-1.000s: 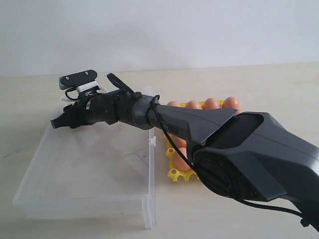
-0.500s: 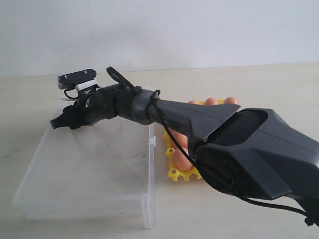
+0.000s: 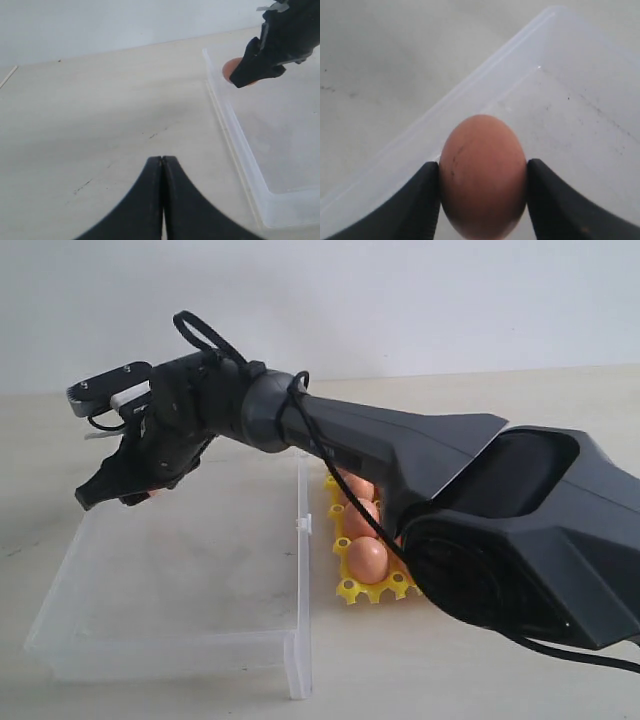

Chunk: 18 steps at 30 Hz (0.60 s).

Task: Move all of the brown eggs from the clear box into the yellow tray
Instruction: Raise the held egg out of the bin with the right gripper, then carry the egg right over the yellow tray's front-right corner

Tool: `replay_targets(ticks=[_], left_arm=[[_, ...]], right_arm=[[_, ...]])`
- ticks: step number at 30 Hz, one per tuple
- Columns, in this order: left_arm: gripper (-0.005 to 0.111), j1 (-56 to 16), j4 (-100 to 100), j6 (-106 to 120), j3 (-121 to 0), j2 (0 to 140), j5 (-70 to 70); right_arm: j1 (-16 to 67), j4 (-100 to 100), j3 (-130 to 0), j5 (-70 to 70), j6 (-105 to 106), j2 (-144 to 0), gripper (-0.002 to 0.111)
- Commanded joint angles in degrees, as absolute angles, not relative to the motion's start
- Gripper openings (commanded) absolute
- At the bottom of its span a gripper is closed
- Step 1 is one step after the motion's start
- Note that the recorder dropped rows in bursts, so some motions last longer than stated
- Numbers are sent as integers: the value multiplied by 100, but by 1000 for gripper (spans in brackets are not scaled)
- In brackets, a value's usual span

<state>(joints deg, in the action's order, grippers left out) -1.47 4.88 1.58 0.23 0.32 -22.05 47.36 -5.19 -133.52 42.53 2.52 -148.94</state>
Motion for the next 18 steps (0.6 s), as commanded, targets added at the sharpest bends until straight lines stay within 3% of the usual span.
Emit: replay_targets(ticks=[1,7,18], left_arm=[[0,-176,457,143,0,0,-2169],[0,-176,457,143,0,0,-2169],[0,-176,457,143,0,0,-2169]], right_arm=[[4763,-364,-13340,5232,572,-14524,0],[4868,165,-13340,6947,636,-14102,0],[4892,337,-12764,6740,1009,-12952,0]])
